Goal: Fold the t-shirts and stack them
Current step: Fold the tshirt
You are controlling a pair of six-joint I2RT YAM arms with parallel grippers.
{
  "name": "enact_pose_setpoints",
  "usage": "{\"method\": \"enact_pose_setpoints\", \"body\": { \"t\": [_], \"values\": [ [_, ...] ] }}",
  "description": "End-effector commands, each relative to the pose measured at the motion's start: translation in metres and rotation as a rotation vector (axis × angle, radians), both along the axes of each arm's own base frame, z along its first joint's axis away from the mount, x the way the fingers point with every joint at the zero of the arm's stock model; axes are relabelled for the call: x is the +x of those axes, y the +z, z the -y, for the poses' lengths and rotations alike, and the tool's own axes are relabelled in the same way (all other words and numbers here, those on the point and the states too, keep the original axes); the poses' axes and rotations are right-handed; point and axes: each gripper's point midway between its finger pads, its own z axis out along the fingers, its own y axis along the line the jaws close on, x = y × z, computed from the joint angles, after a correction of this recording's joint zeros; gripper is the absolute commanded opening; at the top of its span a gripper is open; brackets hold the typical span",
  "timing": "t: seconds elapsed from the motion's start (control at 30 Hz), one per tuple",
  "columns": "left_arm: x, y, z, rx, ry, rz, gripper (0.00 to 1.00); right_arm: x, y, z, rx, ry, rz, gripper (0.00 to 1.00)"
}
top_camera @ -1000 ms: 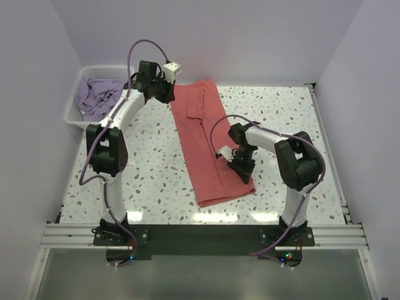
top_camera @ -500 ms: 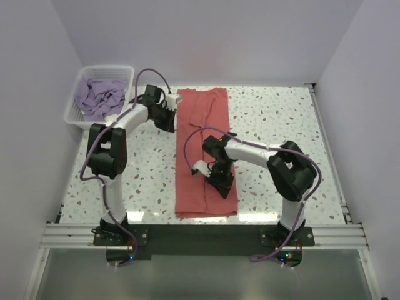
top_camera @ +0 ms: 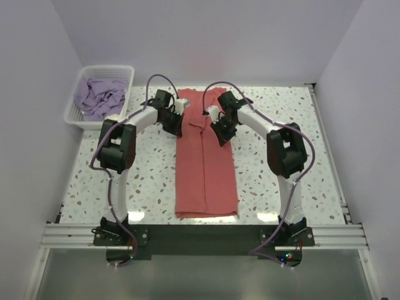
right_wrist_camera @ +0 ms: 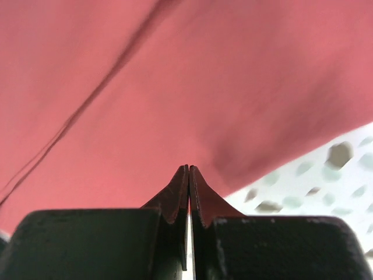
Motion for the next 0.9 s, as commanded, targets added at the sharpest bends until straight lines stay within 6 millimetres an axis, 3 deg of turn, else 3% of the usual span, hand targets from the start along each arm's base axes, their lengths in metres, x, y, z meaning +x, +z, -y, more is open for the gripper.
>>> {"method": "enact_pose_setpoints", "body": {
  "t": [0.0,0.2,0.47,0.57,0.67,0.7,0.73,0.77,0.8,0.83,0.87],
  "values": [
    [0.026,0.001,0.008,-0.022,0.026,0.043,0.0,0.044,-0.015,0.004,-0.031,-0.119,0.069,0.0],
    [0.054,-0.02,0.003,0.02,0.061,0.067,0.0,0.077,-0.05,0.01,-0.077,-0.197,0.102,0.0],
    [0.081,-0.026,-0.001,0.037,0.092,0.093,0.0,0.109,-0.055,0.017,-0.079,-0.252,0.157,0.0],
    [0.089,-0.018,0.001,0.022,0.084,0.112,0.0,0.116,-0.049,0.017,-0.079,-0.252,0.172,0.0],
    [0.092,0.007,0.008,-0.031,0.044,0.155,0.0,0.117,-0.029,0.014,-0.054,-0.24,0.191,0.0],
    [0.092,0.035,0.014,-0.072,0.018,0.203,0.01,0.118,-0.006,0.011,-0.027,-0.232,0.222,0.0],
    [0.092,0.048,0.017,-0.094,0.002,0.239,0.1,0.115,0.009,0.006,0.009,-0.212,0.23,0.04],
    [0.091,0.086,0.02,-0.126,-0.025,0.315,0.14,0.112,0.024,0.005,0.033,-0.201,0.244,0.09],
    [0.093,0.107,0.021,-0.139,-0.037,0.375,0.22,0.112,0.058,0.002,0.077,-0.192,0.298,0.23],
    [0.089,0.12,0.02,-0.141,-0.046,0.407,0.28,0.108,0.078,-0.001,0.113,-0.169,0.328,0.31],
    [0.085,0.158,0.018,-0.146,-0.062,0.491,0.34,0.104,0.094,-0.003,0.136,-0.154,0.349,0.39]
  ]
}}
